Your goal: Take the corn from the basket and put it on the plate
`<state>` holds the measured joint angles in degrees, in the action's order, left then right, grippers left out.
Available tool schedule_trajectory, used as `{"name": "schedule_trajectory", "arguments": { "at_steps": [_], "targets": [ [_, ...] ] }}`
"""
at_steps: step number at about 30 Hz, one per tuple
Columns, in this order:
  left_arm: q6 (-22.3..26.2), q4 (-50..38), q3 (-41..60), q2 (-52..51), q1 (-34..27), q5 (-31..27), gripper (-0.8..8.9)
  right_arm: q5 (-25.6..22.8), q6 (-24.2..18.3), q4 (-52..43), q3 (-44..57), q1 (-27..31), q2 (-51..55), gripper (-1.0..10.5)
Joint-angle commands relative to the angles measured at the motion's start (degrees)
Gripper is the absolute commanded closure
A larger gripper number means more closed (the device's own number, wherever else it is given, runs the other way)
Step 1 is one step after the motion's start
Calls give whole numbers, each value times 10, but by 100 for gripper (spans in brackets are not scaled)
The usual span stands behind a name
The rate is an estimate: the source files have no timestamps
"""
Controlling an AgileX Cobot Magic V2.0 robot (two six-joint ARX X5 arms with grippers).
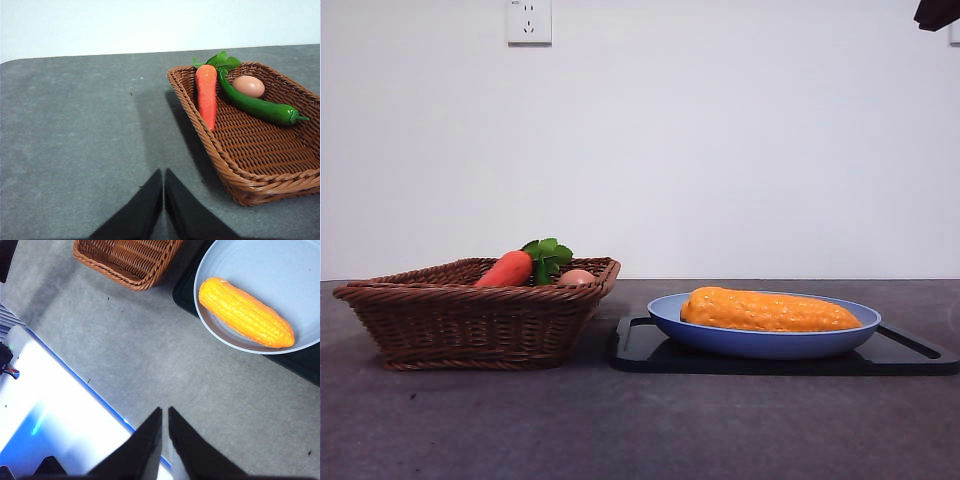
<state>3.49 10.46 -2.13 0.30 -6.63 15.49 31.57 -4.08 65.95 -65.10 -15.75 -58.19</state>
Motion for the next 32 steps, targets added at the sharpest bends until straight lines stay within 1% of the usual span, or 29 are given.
{"name": "schedule_trajectory", "arguments": {
  "at_steps": [1,3,5,7,8,11,13,16,18,21,23,28,32],
  "targets": [
    [-1,11,12,-1,-2,3,806,4,-12,-3,-9,-3,-4,945],
    [-1,11,12,-1,-2,3,806,-8,-34,-4,-9,5,3,945],
    [-1,11,12,-1,-2,3,806,-19,-70,-26,-7,23,17,945],
    [-1,11,12,-1,-2,3,806,-16,-91,-91,7,49,41,945],
    [-1,11,12,-1,-2,3,806,-14,-90,-125,16,59,53,945],
    [-1,11,12,-1,-2,3,806,-1,-65,-234,68,94,104,945],
    [-1,11,12,-1,-2,3,806,4,-47,-303,120,121,147,945],
    [-1,11,12,-1,-2,3,806,2,-36,-393,210,158,217,945],
    [-1,11,12,-1,-2,3,806,-5,-34,-434,257,170,255,945],
    [-1,11,12,-1,-2,3,806,-39,-34,-501,341,181,322,945],
    [-1,11,12,-1,-2,3,806,-75,-33,-539,396,183,369,945],
    [-1,11,12,-1,-2,3,806,-138,0,-600,495,183,453,945],
    [-1,11,12,-1,-2,3,806,-179,23,-619,559,183,508,945]
  ]
}}
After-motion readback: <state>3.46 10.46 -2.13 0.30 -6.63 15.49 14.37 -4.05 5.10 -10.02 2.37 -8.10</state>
